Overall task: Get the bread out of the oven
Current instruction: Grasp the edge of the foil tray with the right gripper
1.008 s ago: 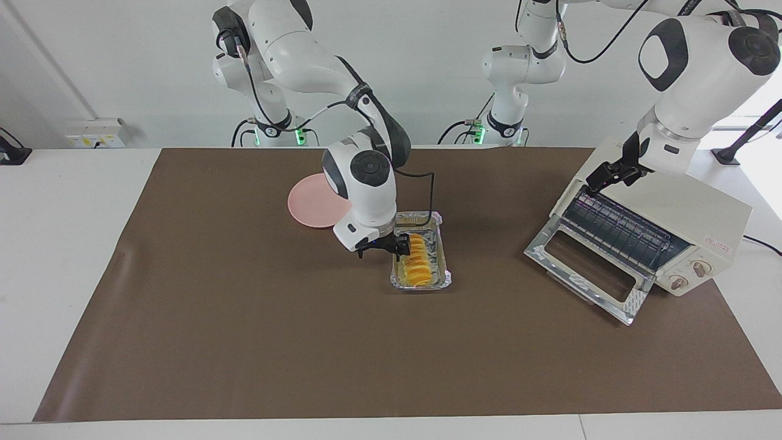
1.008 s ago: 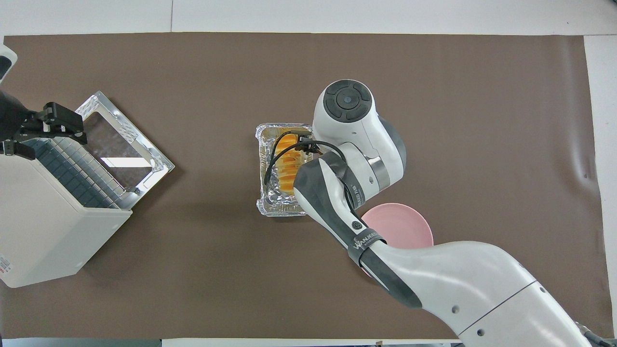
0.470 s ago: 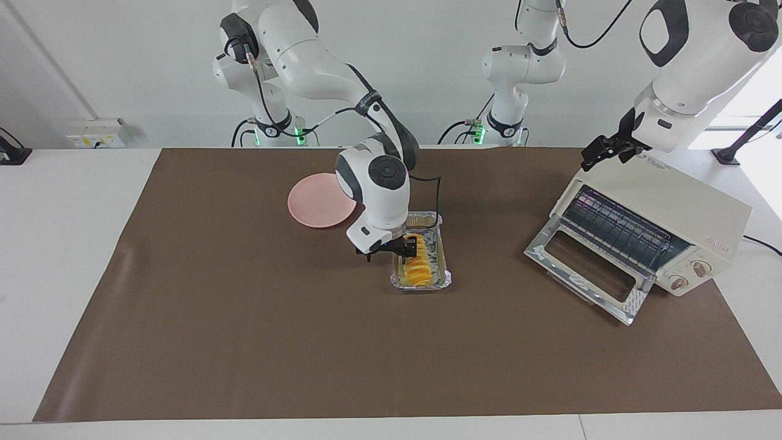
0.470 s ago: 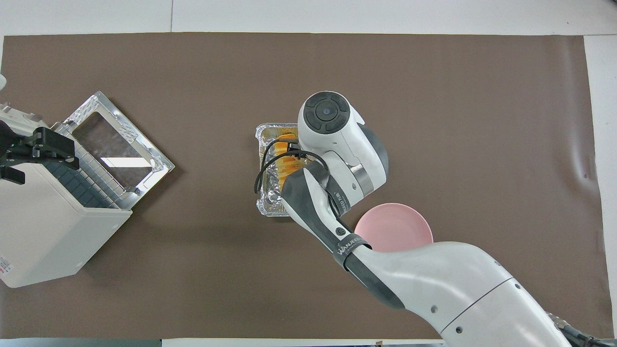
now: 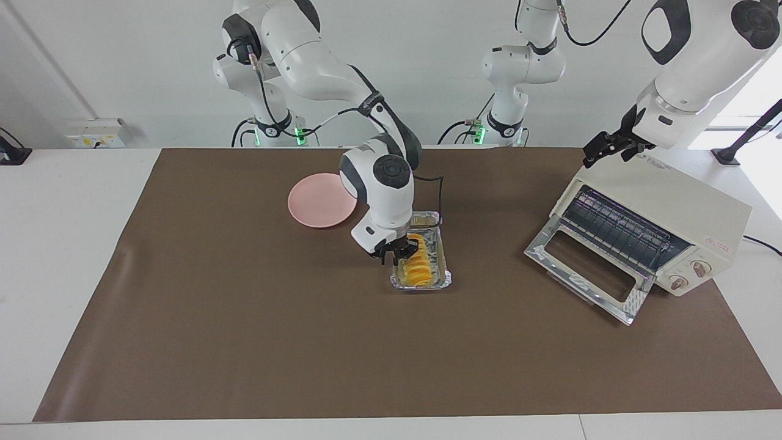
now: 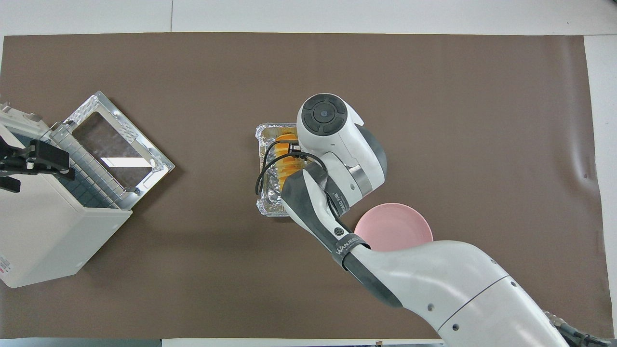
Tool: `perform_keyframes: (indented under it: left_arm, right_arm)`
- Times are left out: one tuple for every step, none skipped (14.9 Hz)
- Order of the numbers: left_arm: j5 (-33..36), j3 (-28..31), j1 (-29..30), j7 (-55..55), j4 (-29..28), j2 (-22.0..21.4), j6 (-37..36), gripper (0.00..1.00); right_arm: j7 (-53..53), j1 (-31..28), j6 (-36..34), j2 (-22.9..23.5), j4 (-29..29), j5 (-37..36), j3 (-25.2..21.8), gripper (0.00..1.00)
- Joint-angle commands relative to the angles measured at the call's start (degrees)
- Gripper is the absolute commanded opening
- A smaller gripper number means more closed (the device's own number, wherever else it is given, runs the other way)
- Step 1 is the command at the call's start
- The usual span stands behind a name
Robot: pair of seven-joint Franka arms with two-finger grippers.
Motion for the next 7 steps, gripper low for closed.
perform_keyframes:
  left_arm:
    - [0.6, -1.7, 2.4, 2.7, -1.4, -1.1, 1.6, 1.00]
    - [0.6, -1.8, 2.3, 3.3, -1.3, -1.0, 1.8, 1.00]
    - [0.6, -1.9, 2.3, 3.3, -1.3, -1.0, 1.3, 1.00]
    - [0.7, -2.0, 2.1, 3.3, -1.6, -1.0, 1.6, 1.00]
    - [0.7, -2.1, 1.7, 3.3, -1.8, -1.1, 1.8, 1.00]
    - [0.7, -2.1, 1.6, 3.3, -1.7, -1.1, 1.8, 1.00]
    - [0.7, -2.1, 1.6, 3.3, -1.7, -1.1, 1.8, 1.00]
  right_arm:
    - [1.2, 0.2, 1.1, -0.3, -0.7, -1.8, -0.1, 0.00]
    - [1.1, 0.1, 1.1, -0.3, -0.5, -1.8, -0.1, 0.00]
    - [1.1, 0.0, 0.6, -0.3, -0.2, -1.7, -0.1, 0.00]
    - [1.0, -0.2, 0.3, -0.4, 0.1, -1.7, -0.1, 0.00]
    - [0.9, -0.4, -0.1, -0.4, 0.8, -1.5, -0.1, 0.00]
    - [0.6, -0.8, -1.7, -0.7, 1.9, -1.2, 0.0, 0.00]
    - [0.1, -1.5, -3.5, -1.2, 2.7, -0.7, -0.2, 0.00]
